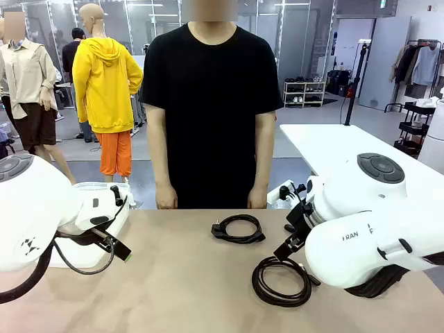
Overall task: Organize and store the cables.
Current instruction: Place the Power Cable into the Organizing box.
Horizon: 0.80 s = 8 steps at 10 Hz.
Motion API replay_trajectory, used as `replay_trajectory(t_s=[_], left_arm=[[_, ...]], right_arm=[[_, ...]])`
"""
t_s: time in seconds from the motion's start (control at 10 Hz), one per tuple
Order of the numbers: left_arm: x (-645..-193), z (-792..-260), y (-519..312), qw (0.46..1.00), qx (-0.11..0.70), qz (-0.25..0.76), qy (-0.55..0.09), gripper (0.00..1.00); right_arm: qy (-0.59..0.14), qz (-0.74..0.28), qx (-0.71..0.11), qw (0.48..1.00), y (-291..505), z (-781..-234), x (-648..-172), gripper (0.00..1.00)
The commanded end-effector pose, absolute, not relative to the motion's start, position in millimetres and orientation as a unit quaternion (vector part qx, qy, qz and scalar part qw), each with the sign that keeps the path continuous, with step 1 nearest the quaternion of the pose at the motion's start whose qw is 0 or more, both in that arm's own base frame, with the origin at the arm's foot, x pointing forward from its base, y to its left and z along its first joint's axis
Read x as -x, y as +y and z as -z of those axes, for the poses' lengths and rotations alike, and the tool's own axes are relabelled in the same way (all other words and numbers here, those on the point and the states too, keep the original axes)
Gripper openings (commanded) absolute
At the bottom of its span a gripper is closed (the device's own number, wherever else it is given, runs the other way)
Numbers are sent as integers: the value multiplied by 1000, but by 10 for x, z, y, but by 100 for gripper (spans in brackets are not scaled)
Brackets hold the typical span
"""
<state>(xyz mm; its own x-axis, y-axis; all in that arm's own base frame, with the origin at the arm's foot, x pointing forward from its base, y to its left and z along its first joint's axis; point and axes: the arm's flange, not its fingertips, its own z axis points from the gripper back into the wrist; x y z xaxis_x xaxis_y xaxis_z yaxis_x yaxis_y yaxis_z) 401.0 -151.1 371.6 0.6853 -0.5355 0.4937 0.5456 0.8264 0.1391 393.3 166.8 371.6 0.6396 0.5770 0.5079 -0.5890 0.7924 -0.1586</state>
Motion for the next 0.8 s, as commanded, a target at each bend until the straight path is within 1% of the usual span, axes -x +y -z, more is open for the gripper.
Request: replay_trajectory(t_s=[0.0,0.7], left_arm=[[-4010,-3716,-1513,918,10,295,-266,100],[-4010,-3716,-1513,918,10,295,-266,100]], right_arm=[[-277,-322,-11,905,1668,-3716,-3933,100],[-277,-322,-11,905,1668,-3716,-3933,100]])
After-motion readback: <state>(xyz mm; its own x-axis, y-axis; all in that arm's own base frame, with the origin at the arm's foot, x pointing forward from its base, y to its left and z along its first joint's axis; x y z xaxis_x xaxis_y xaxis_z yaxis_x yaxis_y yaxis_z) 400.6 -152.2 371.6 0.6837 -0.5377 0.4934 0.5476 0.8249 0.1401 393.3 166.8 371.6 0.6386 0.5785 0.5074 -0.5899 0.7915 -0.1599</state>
